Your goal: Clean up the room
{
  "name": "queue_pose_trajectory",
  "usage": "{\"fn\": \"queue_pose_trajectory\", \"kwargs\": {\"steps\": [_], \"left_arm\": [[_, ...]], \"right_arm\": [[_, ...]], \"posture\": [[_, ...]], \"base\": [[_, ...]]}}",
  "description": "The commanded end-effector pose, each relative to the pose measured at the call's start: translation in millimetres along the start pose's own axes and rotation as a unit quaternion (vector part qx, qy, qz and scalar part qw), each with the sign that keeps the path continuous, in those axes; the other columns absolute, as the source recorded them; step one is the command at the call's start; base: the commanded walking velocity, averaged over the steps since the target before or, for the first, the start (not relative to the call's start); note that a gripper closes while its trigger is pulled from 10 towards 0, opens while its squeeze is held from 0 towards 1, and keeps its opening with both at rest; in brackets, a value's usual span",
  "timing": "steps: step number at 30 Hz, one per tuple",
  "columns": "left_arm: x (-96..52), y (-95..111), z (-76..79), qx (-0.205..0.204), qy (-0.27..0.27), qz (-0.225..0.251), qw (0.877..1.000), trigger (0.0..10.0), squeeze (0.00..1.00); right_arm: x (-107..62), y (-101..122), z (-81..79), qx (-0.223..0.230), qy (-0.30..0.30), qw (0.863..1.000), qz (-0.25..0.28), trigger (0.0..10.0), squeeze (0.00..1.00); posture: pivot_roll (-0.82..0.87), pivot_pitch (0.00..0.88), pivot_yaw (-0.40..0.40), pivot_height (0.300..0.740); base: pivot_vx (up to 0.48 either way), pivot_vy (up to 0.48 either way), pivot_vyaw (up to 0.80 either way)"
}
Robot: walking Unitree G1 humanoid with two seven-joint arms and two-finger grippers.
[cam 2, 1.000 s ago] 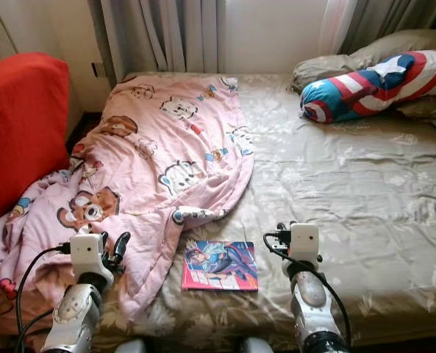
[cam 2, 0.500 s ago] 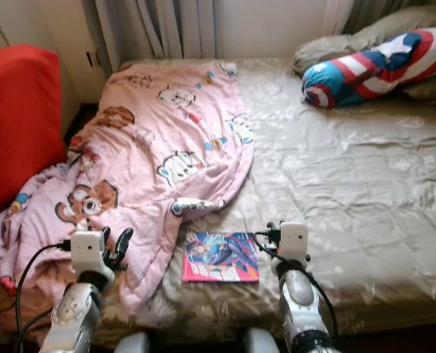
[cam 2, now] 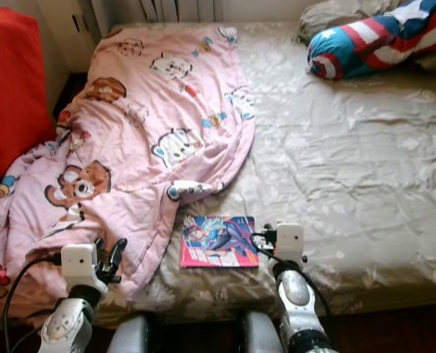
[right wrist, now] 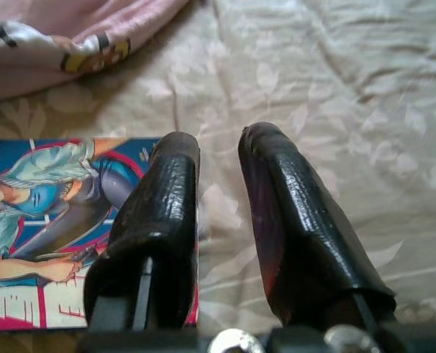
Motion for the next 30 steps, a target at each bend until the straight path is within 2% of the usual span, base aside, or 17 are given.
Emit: {"fn": "queue_pose_trajectory", "kwargs": {"steps": [1, 5, 11, 18, 19, 20, 22, 23, 25, 27, 30], "left_arm": [[-6.2, -1, 2.8, 0.005, -0.010, -0.010, 1.000, 10.0, 0.00], [-7.9, 2, 3.6, 0.007, -0.016, -0.012, 1.000, 10.0, 0.00], [-7.2, 8, 0.6, 0.014, -0.023, -0.011, 1.000, 10.0, 0.00], [-12.3, 10, -0.5, 0.018, -0.027, -0.015, 0.999, 10.0, 0.00], [-13.5, 10, -1.0, 0.019, -0.028, -0.017, 0.999, 10.0, 0.00], [-15.5, 10, -1.9, 0.020, -0.028, -0.019, 0.999, 10.0, 0.00], [-17.4, 10, -2.9, 0.022, -0.028, -0.021, 0.999, 10.0, 0.00], [-18.6, 11, -4.0, 0.025, -0.029, -0.023, 0.999, 10.0, 0.00], [-19.2, 11, -4.4, 0.026, -0.029, -0.023, 0.999, 10.0, 0.00], [-20.5, 12, -5.9, 0.030, -0.029, -0.024, 0.999, 10.0, 0.00], [-22.3, 12, -8.9, 0.035, -0.029, -0.026, 0.999, 10.0, 0.00]], "right_arm": [[-3.5, -10, 3.3, 0.005, -0.011, 1.000, -0.023, 10.0, 0.00], [-1.0, -12, 4.3, 0.004, -0.018, 0.999, -0.039, 10.0, 0.00], [5.2, 0, 4.7, 0.003, -0.021, 1.000, -0.019, 10.0, 0.00], [7.8, -1, 2.7, 0.016, -0.025, 0.999, -0.029, 10.0, 0.00], [7.7, -2, 1.4, 0.034, -0.023, 0.999, -0.032, 10.0, 0.08], [7.4, -4, 0.1, 0.061, -0.023, 0.997, -0.038, 10.0, 1.00], [6.8, -8, 0.7, 0.086, -0.029, 0.995, -0.048, 10.0, 1.00], [6.3, -12, 2.3, 0.113, -0.038, 0.991, -0.059, 10.0, 1.00], [6.1, -12, 2.6, 0.119, -0.041, 0.990, -0.062, 10.0, 1.00], [5.6, -15, 2.7, 0.151, -0.042, 0.985, -0.070, 10.0, 1.00], [4.6, -18, 5.2, 0.167, -0.047, 0.982, -0.076, 10.0, 1.00]], "posture": [[0.08, 0.258, -0.001, 0.632], [0.09, 0.279, 0.008, 0.628], [0.10, 0.303, 0.015, 0.623], [0.12, 0.317, 0.030, 0.623], [0.12, 0.318, 0.032, 0.623], [0.13, 0.320, 0.038, 0.623], [0.14, 0.323, 0.043, 0.623], [0.15, 0.330, 0.047, 0.623], [0.15, 0.331, 0.048, 0.623], [0.16, 0.330, 0.051, 0.623], [0.16, 0.333, 0.056, 0.623]], "base": [[0.000, 0.000, 0.00], [0.000, 0.000, 0.00], [0.000, 0.000, 0.00], [0.000, 0.000, 0.00], [0.000, 0.000, 0.00], [0.000, 0.000, 0.00], [0.000, 0.000, 0.00], [0.000, 0.000, 0.00], [0.000, 0.000, 0.00], [0.000, 0.000, 0.00], [0.000, 0.000, 0.00]]}}
Point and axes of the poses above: a point about 5 cm out from each wrist's last joint towards the gripper, its own x axis pointing out of the wrist towards the gripper, its own y axis along the axis of the wrist's last joint, z = x × y, the point moved 2 cm from there along x, pointing out of the wrist towards the gripper, and after that the axes turned 11 degrees about x, right-handed, at the moved point
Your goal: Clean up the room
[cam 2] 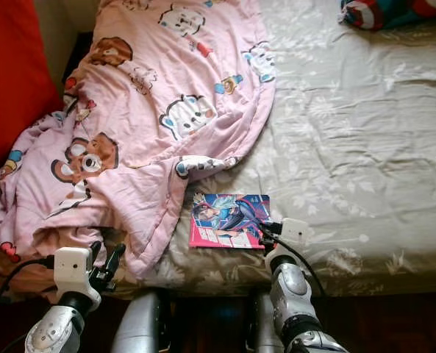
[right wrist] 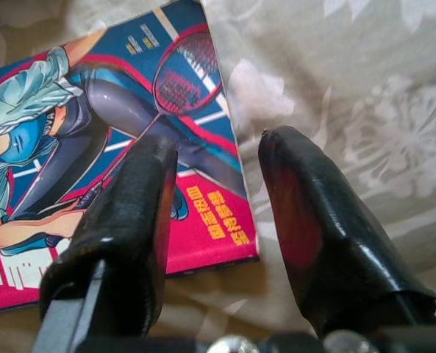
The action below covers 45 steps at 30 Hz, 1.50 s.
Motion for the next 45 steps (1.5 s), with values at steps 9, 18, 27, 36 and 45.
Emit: {"fn": "queue_pose_trajectory", "kwargs": {"steps": [9, 18, 27, 36, 45], "left_arm": [[-11.3, -6, -7.2, 0.019, -0.006, -0.026, 0.999, 10.0, 0.00], [-11.0, -5, -7.2, 0.025, -0.012, -0.025, 0.999, 10.0, 0.00], [-13.2, -2, -15.5, 0.038, -0.010, -0.026, 0.999, 10.0, 0.00], [-19.5, -2, -24.7, 0.049, -0.008, -0.033, 0.998, 10.0, 0.00], [-23.6, -1, -25.3, 0.054, -0.013, -0.038, 0.998, 10.0, 0.00]], "right_arm": [[-2.7, -8, 5.0, 0.026, 0.006, 0.999, -0.020, 10.0, 1.00], [-5.6, -5, 17.1, 0.040, -0.017, 0.999, -0.005, 10.0, 0.07], [-7.4, -10, 23.4, 0.117, -0.037, 0.992, -0.011, 10.0, 0.00], [-4.8, -4, 19.7, 0.128, -0.021, 0.992, 0.001, 10.0, 0.00], [-4.5, 0, 20.3, 0.138, -0.008, 0.990, 0.009, 10.0, 0.00]], "posture": [[0.17, 0.337, 0.068, 0.623], [0.17, 0.335, 0.078, 0.623], [0.19, 0.346, 0.098, 0.623], [0.21, 0.355, 0.120, 0.623], [0.22, 0.364, 0.135, 0.623]], "base": [[0.000, 0.000, 0.00], [0.000, 0.000, 0.00], [0.000, 0.000, 0.00], [0.000, 0.000, 0.00], [0.000, 0.000, 0.00]]}}
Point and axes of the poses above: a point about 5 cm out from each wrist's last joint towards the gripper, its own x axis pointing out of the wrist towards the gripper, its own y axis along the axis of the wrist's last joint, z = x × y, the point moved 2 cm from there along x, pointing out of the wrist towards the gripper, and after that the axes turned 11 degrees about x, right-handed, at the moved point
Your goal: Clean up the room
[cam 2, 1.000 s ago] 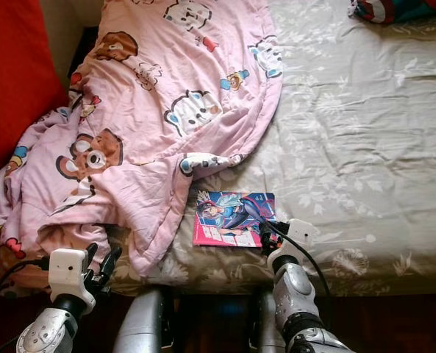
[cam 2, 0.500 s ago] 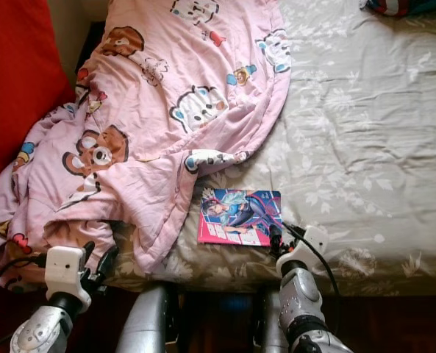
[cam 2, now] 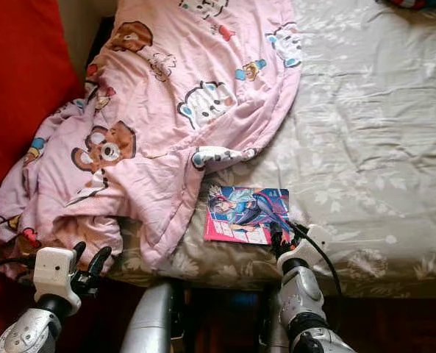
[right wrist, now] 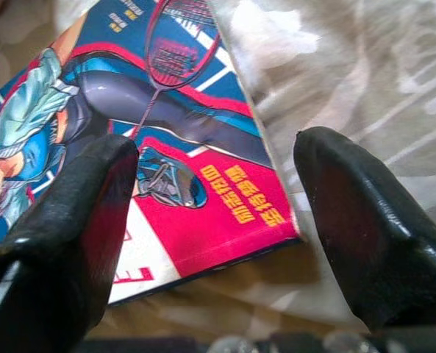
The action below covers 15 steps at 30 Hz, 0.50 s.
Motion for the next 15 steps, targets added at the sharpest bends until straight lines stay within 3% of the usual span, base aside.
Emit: {"fn": "queue_pose_trajectory", "kwargs": {"steps": [1, 9, 15], "left_arm": [[-9.1, -10, -4.2, 0.008, -0.001, -0.028, 1.000, 10.0, 0.00], [-13.9, -9, -7.3, 0.014, -0.002, -0.031, 0.999, 10.0, 0.00], [-18.1, -8, -8.5, 0.019, -0.006, -0.033, 0.999, 10.0, 0.00]], "right_arm": [[-4.9, -11, 5.4, 0.017, -0.004, 1.000, -0.017, 10.0, 0.00], [-6.3, -12, 6.9, 0.032, 0.004, 0.999, -0.018, 10.0, 0.00], [-9.5, -13, 15.6, 0.068, -0.003, 0.997, -0.023, 10.0, 0.00]], "posture": [[0.22, 0.364, 0.136, 0.623], [0.24, 0.369, 0.150, 0.623], [0.25, 0.373, 0.159, 0.623]], "base": [[0.000, 0.000, 0.00], [0.000, 0.000, 0.00], [0.000, 0.000, 0.00]]}}
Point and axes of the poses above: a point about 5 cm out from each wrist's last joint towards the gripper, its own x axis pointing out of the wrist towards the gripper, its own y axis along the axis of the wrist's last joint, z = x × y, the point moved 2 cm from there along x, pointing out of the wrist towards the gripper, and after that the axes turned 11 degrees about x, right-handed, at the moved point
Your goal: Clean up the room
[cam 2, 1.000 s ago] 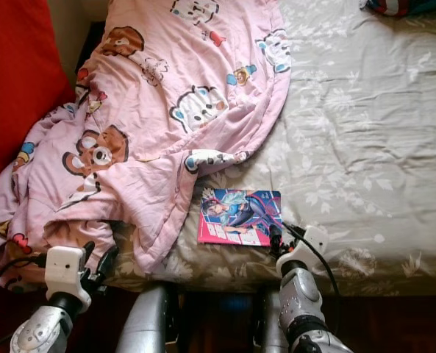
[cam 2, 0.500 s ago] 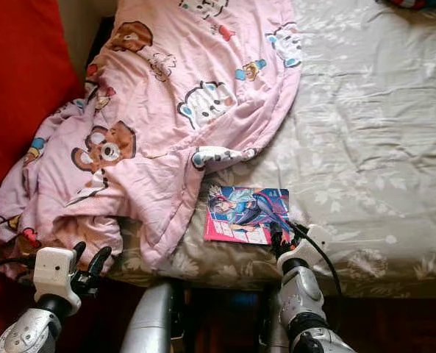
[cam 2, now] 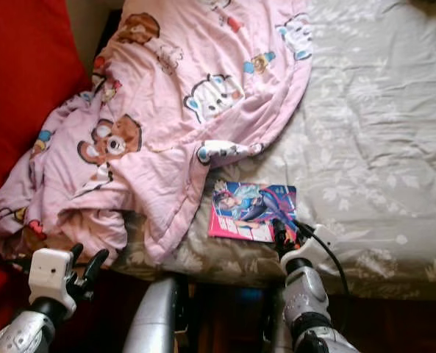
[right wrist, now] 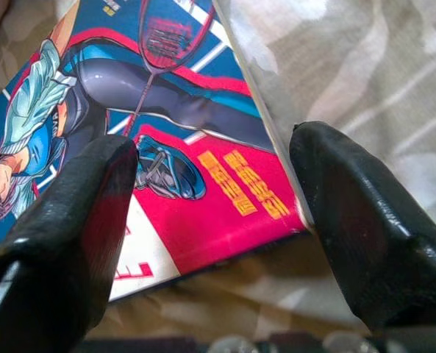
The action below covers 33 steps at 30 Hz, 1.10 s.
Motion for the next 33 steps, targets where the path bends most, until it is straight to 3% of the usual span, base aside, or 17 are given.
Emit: {"fn": "queue_pose_trajectory", "kwargs": {"steps": [1, 7, 9, 12, 16, 23, 26, 33], "left_arm": [[-8.0, -3, -6.9, 0.010, 0.005, -0.015, 1.000, 10.0, 0.00], [-12.6, 1, -8.3, 0.016, 0.000, -0.015, 1.000, 10.0, 0.00], [-13.4, 1, -8.5, 0.017, -0.001, -0.015, 1.000, 10.0, 0.00], [-16.5, 1, -8.7, 0.018, -0.003, -0.019, 1.000, 10.0, 0.00], [-18.8, 2, -8.6, 0.020, -0.004, -0.021, 1.000, 10.0, 0.00], [-21.1, 2, -8.6, 0.021, -0.005, -0.025, 0.999, 10.0, 0.00], [-22.9, 2, -8.3, 0.020, -0.005, -0.028, 0.999, 10.0, 0.00], [-23.7, 2, -7.7, 0.020, -0.005, -0.031, 0.999, 10.0, 0.00]], "right_arm": [[-9.9, -17, 13.5, 0.035, -0.016, 0.999, -0.028, 10.0, 0.00], [-14.2, -20, 17.5, 0.113, 0.007, 0.993, -0.032, 10.0, 0.00], [-14.7, -20, 18.2, 0.119, 0.008, 0.992, -0.031, 10.0, 0.00], [-17.9, -18, 26.6, 0.171, -0.007, 0.985, -0.019, 10.0, 0.00], [-19.3, -17, 31.3, 0.195, -0.020, 0.980, -0.009, 10.0, 0.00], [-21.6, -22, 33.6, 0.221, -0.028, 0.975, -0.011, 10.0, 0.00], [-23.3, -37, 27.1, 0.218, -0.015, 0.974, -0.053, 10.0, 0.00], [-26.0, -50, 22.6, 0.200, -0.009, 0.976, -0.089, 10.0, 0.00]], "posture": [[0.26, 0.374, 0.163, 0.623], [0.27, 0.391, 0.178, 0.623], [0.27, 0.395, 0.179, 0.623], [0.28, 0.405, 0.184, 0.623], [0.29, 0.413, 0.186, 0.623], [0.30, 0.418, 0.189, 0.623], [0.30, 0.423, 0.189, 0.623], [0.30, 0.424, 0.187, 0.623]], "base": [[0.000, 0.000, 0.00], [0.000, 0.000, 0.00], [0.000, 0.000, 0.00], [0.000, 0.000, 0.00], [0.000, 0.000, 0.00], [0.000, 0.000, 0.00], [0.000, 0.000, 0.00], [0.000, 0.000, 0.00]]}}
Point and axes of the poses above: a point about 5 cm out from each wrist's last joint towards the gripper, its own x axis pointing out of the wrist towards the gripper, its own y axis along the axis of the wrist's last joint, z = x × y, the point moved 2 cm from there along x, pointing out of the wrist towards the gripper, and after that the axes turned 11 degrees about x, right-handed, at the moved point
